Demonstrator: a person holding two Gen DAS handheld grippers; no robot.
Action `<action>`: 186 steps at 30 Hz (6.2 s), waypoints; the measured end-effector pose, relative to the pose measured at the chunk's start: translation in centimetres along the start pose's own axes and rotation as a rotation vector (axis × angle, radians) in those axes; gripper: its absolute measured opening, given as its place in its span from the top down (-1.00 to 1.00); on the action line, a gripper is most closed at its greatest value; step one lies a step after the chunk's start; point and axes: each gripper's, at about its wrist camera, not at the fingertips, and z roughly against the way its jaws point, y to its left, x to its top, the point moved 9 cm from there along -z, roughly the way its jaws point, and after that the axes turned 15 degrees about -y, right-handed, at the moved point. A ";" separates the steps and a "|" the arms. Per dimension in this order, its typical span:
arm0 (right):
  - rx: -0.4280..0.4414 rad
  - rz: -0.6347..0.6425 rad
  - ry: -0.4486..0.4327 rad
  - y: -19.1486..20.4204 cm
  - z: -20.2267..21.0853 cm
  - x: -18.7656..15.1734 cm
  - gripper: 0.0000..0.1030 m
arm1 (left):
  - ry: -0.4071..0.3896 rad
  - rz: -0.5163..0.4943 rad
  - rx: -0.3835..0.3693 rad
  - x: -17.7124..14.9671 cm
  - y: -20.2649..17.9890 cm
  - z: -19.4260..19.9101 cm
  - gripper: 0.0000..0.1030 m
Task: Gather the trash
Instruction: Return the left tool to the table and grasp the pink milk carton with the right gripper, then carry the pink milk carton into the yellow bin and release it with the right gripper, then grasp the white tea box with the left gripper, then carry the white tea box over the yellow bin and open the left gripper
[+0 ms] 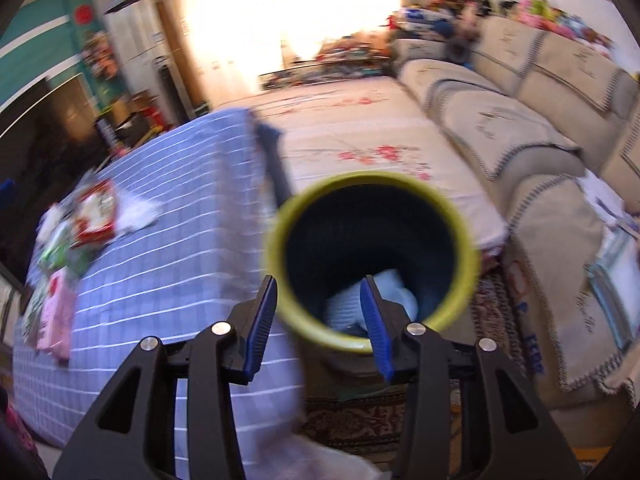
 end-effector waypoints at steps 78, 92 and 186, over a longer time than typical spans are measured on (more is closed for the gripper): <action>-0.322 -0.107 0.039 -8.5 -8.7 -1.8 0.09 | 0.101 0.202 0.396 -12.4 18.9 10.4 -0.91; -0.344 -0.087 0.019 -8.1 -8.6 -0.6 -0.29 | 0.165 0.224 0.377 -15.0 21.5 8.3 -0.91; -0.403 -0.150 -0.067 -18.2 0.6 -0.3 -0.29 | 0.438 -0.175 -0.396 -12.7 -20.9 -27.6 -0.55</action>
